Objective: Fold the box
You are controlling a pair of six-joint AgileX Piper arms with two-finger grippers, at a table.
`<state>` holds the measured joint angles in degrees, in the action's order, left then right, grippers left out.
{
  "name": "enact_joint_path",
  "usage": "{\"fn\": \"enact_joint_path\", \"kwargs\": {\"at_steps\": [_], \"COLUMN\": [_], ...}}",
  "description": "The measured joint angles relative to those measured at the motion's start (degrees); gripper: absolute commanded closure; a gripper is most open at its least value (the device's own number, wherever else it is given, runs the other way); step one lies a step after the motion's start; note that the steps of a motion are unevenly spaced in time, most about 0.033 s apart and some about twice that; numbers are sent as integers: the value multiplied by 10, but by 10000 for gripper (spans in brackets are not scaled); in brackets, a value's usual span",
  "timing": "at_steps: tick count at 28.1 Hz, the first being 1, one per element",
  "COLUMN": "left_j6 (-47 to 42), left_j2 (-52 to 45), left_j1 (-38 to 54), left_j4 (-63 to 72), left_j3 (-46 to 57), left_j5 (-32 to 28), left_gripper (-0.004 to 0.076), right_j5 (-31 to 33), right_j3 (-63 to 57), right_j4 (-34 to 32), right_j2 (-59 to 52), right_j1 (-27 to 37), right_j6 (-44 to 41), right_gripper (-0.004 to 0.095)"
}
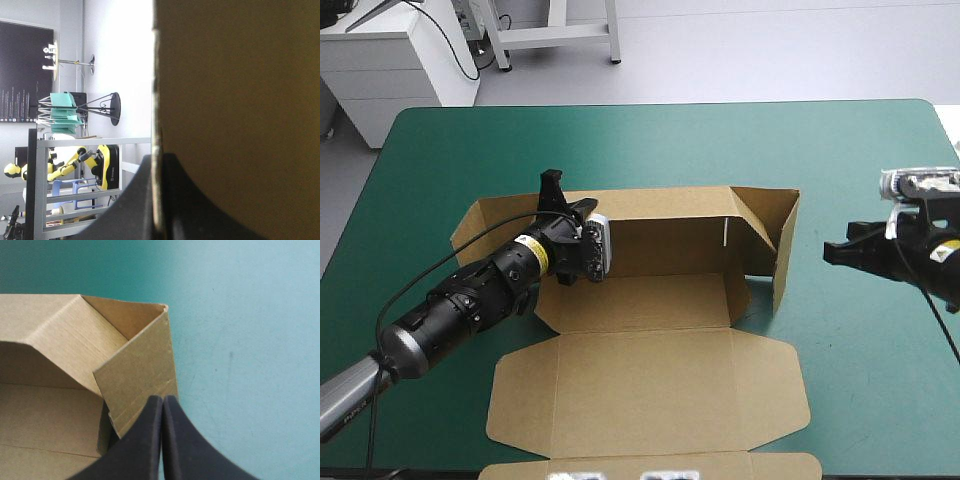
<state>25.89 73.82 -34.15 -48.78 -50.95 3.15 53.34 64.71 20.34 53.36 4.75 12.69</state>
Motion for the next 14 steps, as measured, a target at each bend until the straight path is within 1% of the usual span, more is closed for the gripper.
{"fn": "enact_joint_path", "kwargs": {"at_steps": [4, 7, 12, 13, 14], "left_j6": [-2, -2, -3, -3, -3], "left_j2": [0, 1, 15, 17, 19], "left_j1": [3, 3, 4, 4, 4], "left_j4": [-29, -41, -46, -48, -49], "left_j3": [0, 0, 0, 0, 0], "left_j5": [-9, -17, -19, -21, -23], "left_gripper": [733, 733, 733, 733, 733], "right_j5": [14, 18, 19, 18, 17], "right_j3": [51, 82, 124, 134, 154], "right_j4": [38, 49, 50, 44, 20], "right_j2": [64, 109, 178, 192, 220], "right_j1": [0, -3, -36, -47, -68], "right_j6": [17, 19, 19, 15, -3], "right_gripper": [925, 925, 920, 920, 920]}}
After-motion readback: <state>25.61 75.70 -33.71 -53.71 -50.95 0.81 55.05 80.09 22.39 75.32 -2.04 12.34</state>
